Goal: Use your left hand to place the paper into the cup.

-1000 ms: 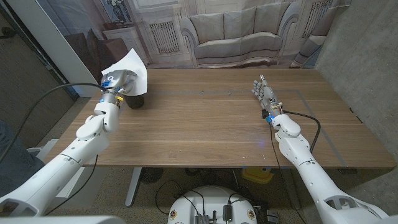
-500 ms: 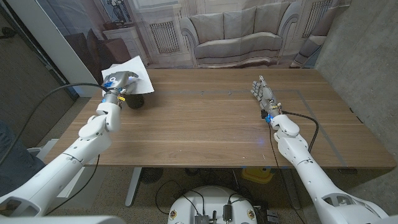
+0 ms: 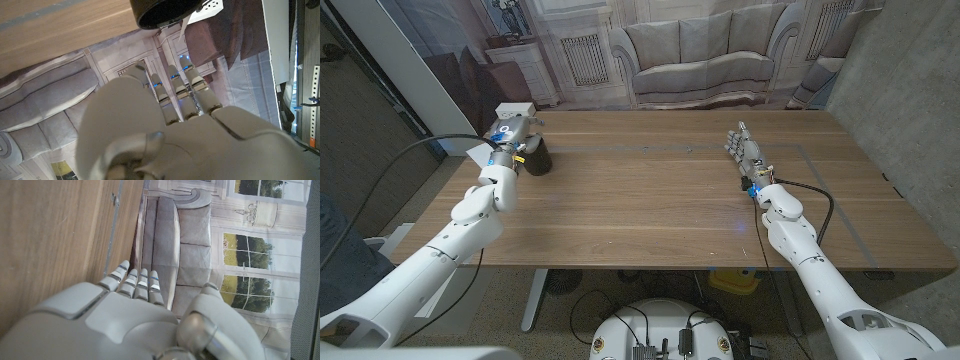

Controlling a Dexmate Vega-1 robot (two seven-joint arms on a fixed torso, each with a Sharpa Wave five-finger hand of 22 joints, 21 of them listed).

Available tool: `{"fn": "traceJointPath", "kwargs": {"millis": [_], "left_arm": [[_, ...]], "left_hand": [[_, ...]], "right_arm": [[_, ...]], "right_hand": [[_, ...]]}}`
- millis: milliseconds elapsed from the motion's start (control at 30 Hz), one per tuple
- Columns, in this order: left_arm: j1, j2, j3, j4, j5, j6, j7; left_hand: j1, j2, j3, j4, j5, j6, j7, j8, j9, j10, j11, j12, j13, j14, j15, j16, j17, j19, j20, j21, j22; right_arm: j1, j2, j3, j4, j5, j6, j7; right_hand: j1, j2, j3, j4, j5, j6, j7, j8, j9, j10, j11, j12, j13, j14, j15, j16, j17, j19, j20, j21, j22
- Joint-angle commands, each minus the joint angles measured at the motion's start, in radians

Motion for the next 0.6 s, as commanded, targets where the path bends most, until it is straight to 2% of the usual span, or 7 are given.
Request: {"fn": "traceJointPath", "kwargs": {"millis": [33, 333, 600], "left_arm": [[-0.003, -0.004, 0.015, -0.012, 0.011, 0.020, -0.013], [-0.008, 0.001, 0.023, -0.028, 0.019, 0.010, -0.014], [-0.002, 0.008, 0.018, -0.053, 0.021, 0.011, -0.018]], "left_hand": [[-0.009, -0.001, 0.001, 0.004, -0.001, -0.004, -0.003, -0.003, 0.000, -0.008, -0.005, 0.001, 0.003, -0.020, -0.128, -0.002, 0.002, -0.013, 0.003, 0.001, 0.001], [-0.033, -0.008, -0.007, 0.016, -0.002, -0.010, -0.013, -0.004, -0.001, -0.019, -0.007, 0.000, 0.003, -0.032, -0.135, 0.000, 0.002, -0.023, 0.006, 0.003, 0.000], [-0.047, -0.012, -0.011, 0.023, -0.003, -0.020, -0.011, -0.006, -0.001, -0.024, -0.009, 0.000, 0.002, -0.045, -0.135, 0.000, 0.002, -0.032, 0.009, 0.003, 0.000]], "right_arm": [[-0.004, -0.004, 0.006, 0.000, 0.007, -0.003, 0.007], [-0.019, -0.009, 0.010, -0.016, 0.007, 0.003, 0.005], [-0.035, -0.013, 0.013, -0.040, 0.009, 0.001, -0.002]], "right_hand": [[0.007, 0.002, -0.002, -0.005, 0.001, 0.005, -0.001, 0.001, 0.006, 0.008, 0.001, -0.003, 0.002, 0.006, -0.002, 0.001, 0.003, 0.006, -0.023, -0.001, 0.006], [0.007, 0.002, -0.003, -0.005, 0.001, 0.004, 0.000, 0.001, 0.006, 0.008, 0.001, -0.003, 0.002, 0.006, -0.002, 0.001, 0.003, 0.007, -0.022, -0.003, 0.006], [0.007, 0.003, -0.003, -0.006, 0.001, 0.005, 0.000, 0.001, 0.006, 0.009, 0.000, -0.003, 0.002, 0.006, -0.001, 0.001, 0.003, 0.007, -0.022, -0.004, 0.006]]}}
